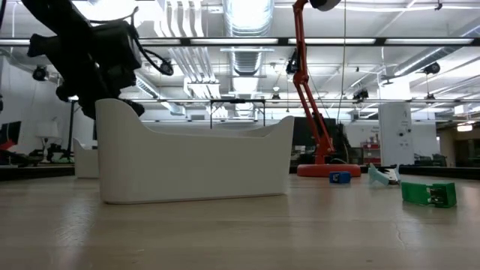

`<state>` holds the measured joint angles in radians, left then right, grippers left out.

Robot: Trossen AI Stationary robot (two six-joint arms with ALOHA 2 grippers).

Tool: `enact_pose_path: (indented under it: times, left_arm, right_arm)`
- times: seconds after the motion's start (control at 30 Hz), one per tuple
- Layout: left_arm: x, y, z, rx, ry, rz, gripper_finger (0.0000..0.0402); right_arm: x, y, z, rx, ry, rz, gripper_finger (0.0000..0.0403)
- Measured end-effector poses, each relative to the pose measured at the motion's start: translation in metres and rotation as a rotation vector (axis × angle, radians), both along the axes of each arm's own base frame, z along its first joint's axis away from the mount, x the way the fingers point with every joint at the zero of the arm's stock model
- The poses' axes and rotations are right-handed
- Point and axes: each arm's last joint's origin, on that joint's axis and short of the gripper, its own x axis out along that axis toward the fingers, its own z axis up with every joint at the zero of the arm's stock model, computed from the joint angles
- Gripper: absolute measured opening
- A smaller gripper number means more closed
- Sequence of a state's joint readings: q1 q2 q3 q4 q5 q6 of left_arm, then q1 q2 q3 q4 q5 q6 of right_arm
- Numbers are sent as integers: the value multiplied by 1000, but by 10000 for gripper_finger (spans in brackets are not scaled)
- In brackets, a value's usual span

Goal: Pick and place Stapler, Stapler remover, tape
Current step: Put the left light blue staple remover into the top white bin, then put the light blue staple remover into the top white bin

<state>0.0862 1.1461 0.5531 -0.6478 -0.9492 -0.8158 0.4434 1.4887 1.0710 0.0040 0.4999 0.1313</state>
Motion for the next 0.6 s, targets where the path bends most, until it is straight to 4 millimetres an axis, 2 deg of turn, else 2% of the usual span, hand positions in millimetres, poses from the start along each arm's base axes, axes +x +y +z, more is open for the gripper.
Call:
enact_pose_path:
  times: [0.37,0.6]
  left_arm:
    - [2,5,-8,-80,-2,-64,18]
    - [3,7,-7,-41,-9,-45,7]
  right_arm:
    - [0,-3,-3,21,6,-18,233]
    - [0,-6,-7,9,32,-37,233]
